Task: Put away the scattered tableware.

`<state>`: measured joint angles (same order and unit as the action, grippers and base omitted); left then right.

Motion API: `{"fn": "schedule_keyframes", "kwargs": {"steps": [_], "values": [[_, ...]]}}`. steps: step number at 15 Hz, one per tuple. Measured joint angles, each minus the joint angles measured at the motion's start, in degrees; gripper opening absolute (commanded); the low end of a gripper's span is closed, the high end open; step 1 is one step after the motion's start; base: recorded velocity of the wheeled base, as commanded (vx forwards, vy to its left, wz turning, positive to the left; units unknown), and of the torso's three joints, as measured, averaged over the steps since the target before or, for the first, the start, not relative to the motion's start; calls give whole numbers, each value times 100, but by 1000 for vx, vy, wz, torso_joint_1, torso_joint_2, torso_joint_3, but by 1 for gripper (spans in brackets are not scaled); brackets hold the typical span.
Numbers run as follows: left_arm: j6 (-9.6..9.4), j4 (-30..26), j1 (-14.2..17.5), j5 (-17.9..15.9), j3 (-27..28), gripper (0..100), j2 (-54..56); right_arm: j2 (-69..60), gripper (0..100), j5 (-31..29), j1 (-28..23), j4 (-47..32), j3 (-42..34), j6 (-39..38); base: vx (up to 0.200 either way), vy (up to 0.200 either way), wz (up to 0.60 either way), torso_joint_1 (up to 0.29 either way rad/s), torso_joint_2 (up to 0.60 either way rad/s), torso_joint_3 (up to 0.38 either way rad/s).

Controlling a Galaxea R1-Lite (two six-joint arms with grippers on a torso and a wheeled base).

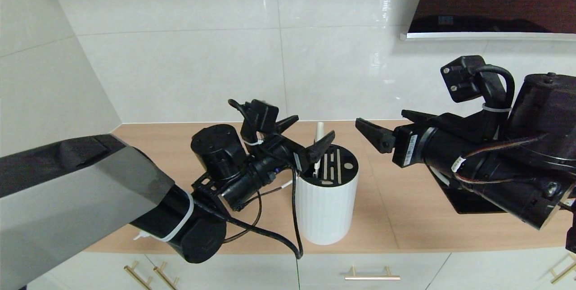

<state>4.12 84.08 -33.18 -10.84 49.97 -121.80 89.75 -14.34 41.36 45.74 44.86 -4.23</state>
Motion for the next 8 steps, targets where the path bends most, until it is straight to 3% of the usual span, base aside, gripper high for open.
{"fn": "schedule_keyframes", "kwargs": {"steps": [3, 8], "values": [[15, 101, -38, 250, 55, 100, 79, 13, 100, -2, -2, 2, -5, 0, 0, 0, 0, 0, 0, 0], [0, 88, 5, 268, 17, 100, 816, -72, 100, 2, 0, 35, -211, 286, 0, 0, 0, 0, 0, 0]]}}
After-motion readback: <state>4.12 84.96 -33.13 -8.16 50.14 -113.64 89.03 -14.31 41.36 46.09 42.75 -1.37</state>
